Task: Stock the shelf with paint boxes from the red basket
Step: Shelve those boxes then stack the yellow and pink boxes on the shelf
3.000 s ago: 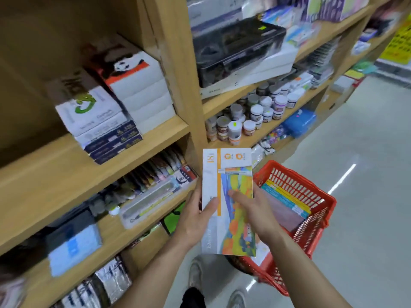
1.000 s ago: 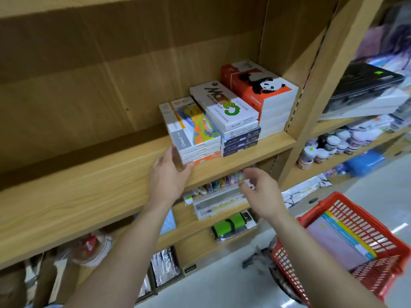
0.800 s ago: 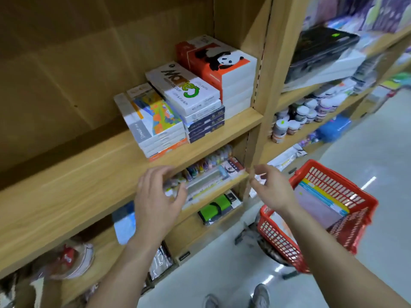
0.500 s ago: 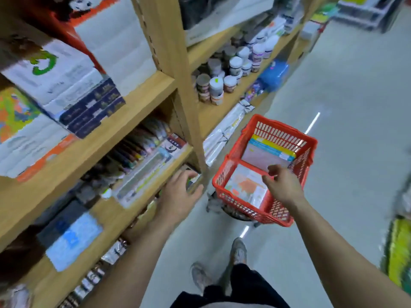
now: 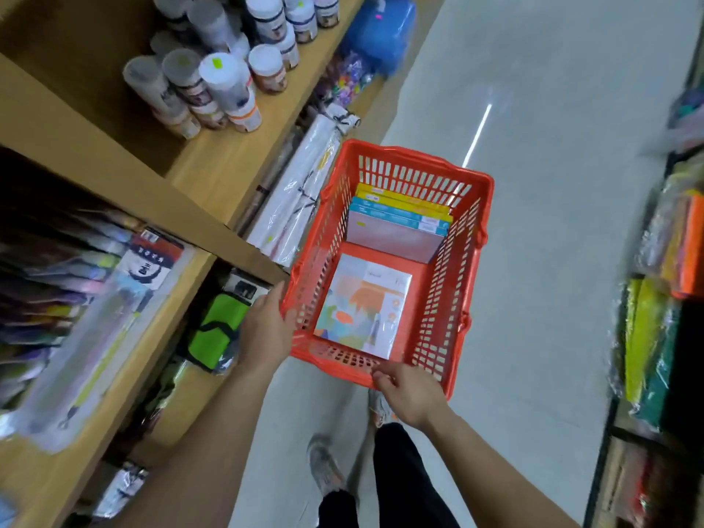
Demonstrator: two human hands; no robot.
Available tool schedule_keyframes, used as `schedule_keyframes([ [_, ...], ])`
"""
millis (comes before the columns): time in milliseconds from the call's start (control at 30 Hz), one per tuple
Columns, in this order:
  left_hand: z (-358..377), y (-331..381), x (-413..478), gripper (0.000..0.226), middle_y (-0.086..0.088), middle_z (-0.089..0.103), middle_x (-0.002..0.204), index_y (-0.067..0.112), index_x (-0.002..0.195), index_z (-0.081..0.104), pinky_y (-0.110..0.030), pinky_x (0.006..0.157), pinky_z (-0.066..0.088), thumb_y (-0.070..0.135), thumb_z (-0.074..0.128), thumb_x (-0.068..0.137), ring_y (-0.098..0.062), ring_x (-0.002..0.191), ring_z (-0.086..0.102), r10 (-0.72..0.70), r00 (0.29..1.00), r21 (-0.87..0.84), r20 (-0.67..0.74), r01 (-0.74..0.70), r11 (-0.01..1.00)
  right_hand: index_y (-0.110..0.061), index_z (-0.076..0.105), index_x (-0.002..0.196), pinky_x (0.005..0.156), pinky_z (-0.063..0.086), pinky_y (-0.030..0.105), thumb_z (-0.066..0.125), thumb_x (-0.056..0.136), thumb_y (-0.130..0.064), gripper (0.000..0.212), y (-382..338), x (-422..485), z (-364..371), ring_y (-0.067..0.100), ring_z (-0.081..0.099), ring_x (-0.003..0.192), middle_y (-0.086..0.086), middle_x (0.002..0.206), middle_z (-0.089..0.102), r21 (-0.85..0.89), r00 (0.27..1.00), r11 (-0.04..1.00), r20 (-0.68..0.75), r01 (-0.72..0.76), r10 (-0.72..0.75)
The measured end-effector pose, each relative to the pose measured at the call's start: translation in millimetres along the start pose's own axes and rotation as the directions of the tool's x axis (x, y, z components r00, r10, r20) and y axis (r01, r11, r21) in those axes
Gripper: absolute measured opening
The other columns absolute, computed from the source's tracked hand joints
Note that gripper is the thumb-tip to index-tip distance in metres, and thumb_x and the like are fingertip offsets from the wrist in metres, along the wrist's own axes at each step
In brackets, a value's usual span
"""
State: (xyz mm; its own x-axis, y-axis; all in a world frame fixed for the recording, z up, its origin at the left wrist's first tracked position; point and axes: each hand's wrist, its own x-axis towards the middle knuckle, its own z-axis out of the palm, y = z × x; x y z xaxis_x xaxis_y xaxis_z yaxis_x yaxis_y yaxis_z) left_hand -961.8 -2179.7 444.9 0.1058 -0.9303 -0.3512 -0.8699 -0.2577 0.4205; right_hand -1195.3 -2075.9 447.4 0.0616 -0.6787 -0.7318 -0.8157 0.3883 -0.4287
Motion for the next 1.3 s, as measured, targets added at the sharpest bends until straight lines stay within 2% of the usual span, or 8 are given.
schedule_keyframes([
  [233,2,-33,-30,0.023,-0.010,0.075,0.099,0.009,0.116,0.068,-0.045,0.077,0.059,0.014,0.068,0.093,-0.030,0.088,0.071,-0.047,0.996,-0.023,0.079,0.049,0.999,-0.028,0.074,0.103,0.082,0.056,0.038,0.041,0.102,-0.042,0.035,6,-22,17,0.031,0.073,0.099,0.006,0.101,0.079,-0.050,0.999,0.998,-0.002,-0.034,0.034],
  [367,0,-50,-58,0.018,-0.001,0.073,0.090,0.012,0.109,0.067,-0.044,0.074,0.059,0.014,0.069,0.091,-0.026,0.082,0.069,-0.070,0.991,-0.029,0.110,0.073,0.997,-0.031,0.076,0.110,0.085,0.057,0.037,0.043,0.100,-0.039,0.035,5,-40,37,0.027,0.073,0.099,0.002,0.104,0.080,-0.025,0.995,0.999,0.082,-0.049,0.050],
  [467,1,-58,-69,0.022,0.002,0.065,0.094,0.011,0.114,0.066,-0.042,0.076,0.058,0.014,0.070,0.092,-0.025,0.087,0.068,-0.061,0.989,-0.040,0.136,0.067,0.997,-0.033,0.076,0.119,0.087,0.054,0.033,0.048,0.100,-0.038,0.035,5,-41,46,0.025,0.073,0.105,0.000,0.114,0.079,0.025,0.992,0.997,0.106,-0.072,0.069],
  [567,-2,-52,-68,0.032,-0.003,0.062,0.112,0.015,0.122,0.063,-0.043,0.082,0.057,0.023,0.070,0.092,-0.025,0.097,0.065,-0.050,0.993,-0.042,0.103,0.055,0.998,-0.030,0.075,0.124,0.088,0.051,0.031,0.051,0.099,-0.039,0.036,7,-28,38,0.025,0.072,0.110,0.002,0.120,0.079,0.074,0.991,0.992,0.089,-0.106,0.099],
  [700,-1,-24,-53,0.039,-0.004,0.061,0.119,0.019,0.126,0.062,-0.047,0.087,0.056,0.030,0.070,0.089,-0.027,0.105,0.063,0.025,1.000,-0.080,-0.018,-0.026,0.996,-0.020,0.071,0.133,0.099,0.054,0.037,0.054,0.099,-0.040,0.042,9,4,2,0.025,0.072,0.115,0.005,0.132,0.075,0.119,0.994,0.989,-0.054,-0.084,0.090],
  [867,30,20,-17,0.037,0.007,0.058,0.105,0.017,0.120,0.066,-0.033,0.083,0.053,0.022,0.074,0.085,-0.017,0.090,0.063,0.141,0.990,-0.196,-0.017,-0.141,0.970,-0.010,0.067,0.136,0.106,0.047,0.039,0.067,0.094,-0.033,0.048,9,75,-61,0.037,0.062,0.127,0.018,0.137,0.066,0.043,0.951,0.999,-0.307,-0.016,0.029],
  [1100,118,37,42,0.049,-0.008,0.064,0.132,0.015,0.138,0.056,-0.048,0.099,0.052,0.021,0.071,0.092,-0.029,0.116,0.064,0.001,0.978,-0.346,0.209,0.073,0.935,-0.007,0.055,0.144,0.107,0.046,0.049,0.061,0.094,-0.040,0.060,7,192,-113,0.043,0.054,0.131,0.020,0.145,0.056,-0.065,0.895,0.997,-0.447,-0.049,0.015],
  [1300,158,26,50,0.048,-0.012,0.064,0.131,0.007,0.134,0.057,-0.048,0.098,0.051,0.017,0.074,0.090,-0.032,0.111,0.067,-0.109,0.966,-0.339,0.234,0.186,0.922,-0.011,0.050,0.145,0.100,0.047,0.054,0.063,0.090,-0.041,0.064,10,227,-105,0.044,0.055,0.125,0.022,0.139,0.055,-0.196,0.854,0.970,-0.520,-0.141,0.019],
])
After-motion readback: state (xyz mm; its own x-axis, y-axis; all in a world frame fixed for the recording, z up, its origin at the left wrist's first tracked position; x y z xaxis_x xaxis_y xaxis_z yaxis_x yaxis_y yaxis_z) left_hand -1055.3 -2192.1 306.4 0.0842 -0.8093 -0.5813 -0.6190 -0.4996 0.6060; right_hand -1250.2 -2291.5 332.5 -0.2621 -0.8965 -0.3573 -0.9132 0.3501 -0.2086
